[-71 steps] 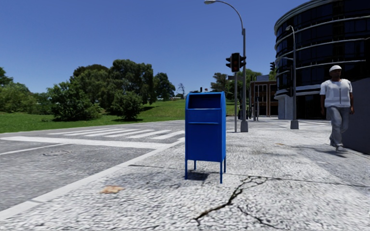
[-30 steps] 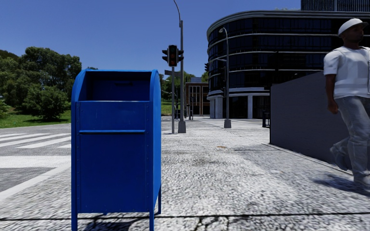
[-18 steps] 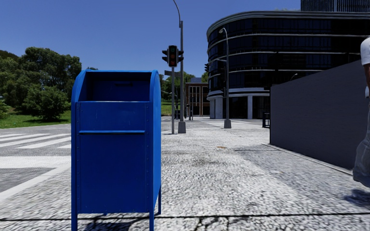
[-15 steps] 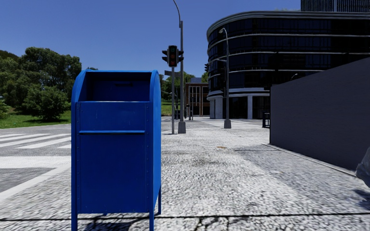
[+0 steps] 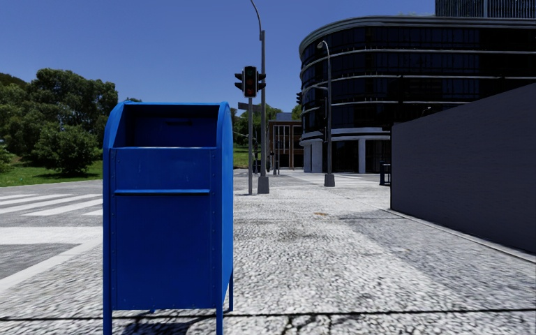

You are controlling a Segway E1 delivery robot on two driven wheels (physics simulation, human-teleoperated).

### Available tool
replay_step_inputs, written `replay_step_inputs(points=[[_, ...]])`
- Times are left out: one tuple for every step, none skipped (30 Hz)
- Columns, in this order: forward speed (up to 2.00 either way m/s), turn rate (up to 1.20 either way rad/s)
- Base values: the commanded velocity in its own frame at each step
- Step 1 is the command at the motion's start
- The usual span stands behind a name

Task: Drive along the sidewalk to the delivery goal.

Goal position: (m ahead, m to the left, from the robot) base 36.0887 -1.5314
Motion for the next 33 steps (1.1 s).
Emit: replay_step_inputs(points=[[0.0,0.0],[0.0,0.0],[0.0,0.0],[0.0,0.0],[0.0,0.0],[0.0,0.0],[0.0,0.0],[0.0,0.0],[0.0,0.0],[0.0,0.0],[0.0,0.0],[0.0,0.0],[0.0,0.0],[0.0,0.0],[0.0,0.0],[0.0,0.0],[0.0,0.0],[0.0,0.0],[0.0,0.0],[0.0,0.0],[0.0,0.0],[0.0,-0.18],[0.0,-0.35],[0.0,-0.35],[0.0,-0.43],[0.0,-0.46],[0.03,-0.46],[0.03,-0.46],[0.24,-0.46],[0.34,-0.46],[0.39,-0.46],[0.39,-0.46],[0.41,-0.5]])
